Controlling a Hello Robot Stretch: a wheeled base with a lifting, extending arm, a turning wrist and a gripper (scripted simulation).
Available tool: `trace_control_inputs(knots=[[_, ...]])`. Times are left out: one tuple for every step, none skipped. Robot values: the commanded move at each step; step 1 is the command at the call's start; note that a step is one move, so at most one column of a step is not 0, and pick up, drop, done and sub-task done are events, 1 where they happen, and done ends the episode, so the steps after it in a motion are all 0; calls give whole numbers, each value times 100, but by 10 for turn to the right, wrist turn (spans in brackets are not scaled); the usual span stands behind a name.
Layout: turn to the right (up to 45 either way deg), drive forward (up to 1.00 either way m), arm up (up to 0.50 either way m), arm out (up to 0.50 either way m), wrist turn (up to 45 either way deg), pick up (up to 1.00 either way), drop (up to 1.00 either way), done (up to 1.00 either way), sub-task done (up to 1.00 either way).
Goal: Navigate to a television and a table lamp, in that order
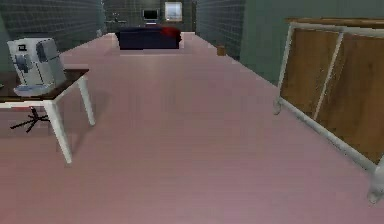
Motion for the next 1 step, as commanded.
trace_control_inputs(knots=[[0,100,0,0,0,0,0,0,0]])
